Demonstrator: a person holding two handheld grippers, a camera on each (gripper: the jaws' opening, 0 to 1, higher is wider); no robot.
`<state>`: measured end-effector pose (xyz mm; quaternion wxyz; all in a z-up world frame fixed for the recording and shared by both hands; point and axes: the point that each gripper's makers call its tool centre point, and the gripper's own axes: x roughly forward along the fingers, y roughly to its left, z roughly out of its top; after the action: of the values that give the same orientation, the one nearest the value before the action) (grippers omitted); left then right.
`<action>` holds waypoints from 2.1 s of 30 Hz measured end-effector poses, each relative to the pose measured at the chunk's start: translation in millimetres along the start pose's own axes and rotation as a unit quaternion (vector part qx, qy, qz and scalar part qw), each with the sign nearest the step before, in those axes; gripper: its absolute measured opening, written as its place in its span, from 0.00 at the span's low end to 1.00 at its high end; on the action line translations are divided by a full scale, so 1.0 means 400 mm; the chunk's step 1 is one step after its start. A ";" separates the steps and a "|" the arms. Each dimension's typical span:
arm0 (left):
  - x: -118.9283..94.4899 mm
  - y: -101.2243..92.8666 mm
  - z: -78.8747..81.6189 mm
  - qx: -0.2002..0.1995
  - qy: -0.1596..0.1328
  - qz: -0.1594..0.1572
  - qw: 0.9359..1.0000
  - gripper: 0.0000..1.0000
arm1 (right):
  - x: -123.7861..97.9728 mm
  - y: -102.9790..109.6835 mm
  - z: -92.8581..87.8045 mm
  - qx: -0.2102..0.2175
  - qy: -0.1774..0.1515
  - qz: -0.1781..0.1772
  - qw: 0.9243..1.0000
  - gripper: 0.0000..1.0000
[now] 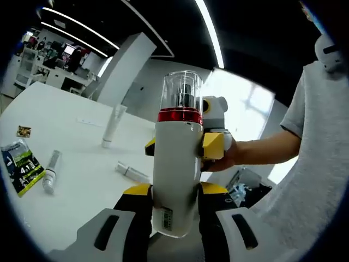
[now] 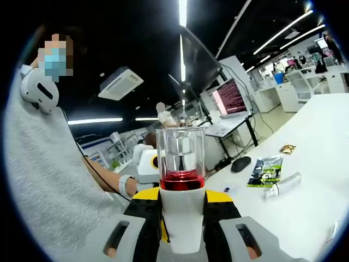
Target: Arrange the skincare products in the storage area until every visible bottle or jar stands upright without overlapping.
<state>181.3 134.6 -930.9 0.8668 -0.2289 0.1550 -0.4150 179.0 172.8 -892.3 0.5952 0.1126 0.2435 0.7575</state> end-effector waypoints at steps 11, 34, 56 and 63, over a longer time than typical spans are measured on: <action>-0.032 0.013 -0.011 -0.015 0.025 0.016 0.999 0.26 | 0.043 -0.005 -0.006 0.013 -0.008 -0.002 1.000 0.21; -0.056 0.140 -0.090 0.086 0.121 0.197 0.969 0.25 | 0.088 -0.120 -0.084 0.040 0.016 -0.194 0.980 0.28; -0.070 0.196 -0.172 0.150 0.209 0.258 0.931 0.25 | 0.094 -0.190 -0.182 0.103 0.062 -0.351 0.928 0.27; -0.078 0.223 -0.140 0.227 0.197 0.293 0.908 0.26 | 0.084 -0.205 -0.161 0.119 0.027 -0.354 0.927 0.25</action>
<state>194.7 193.3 -1022.6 0.9297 0.1163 0.2842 -0.2031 209.7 204.0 -992.7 0.7998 0.0682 0.3718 0.4663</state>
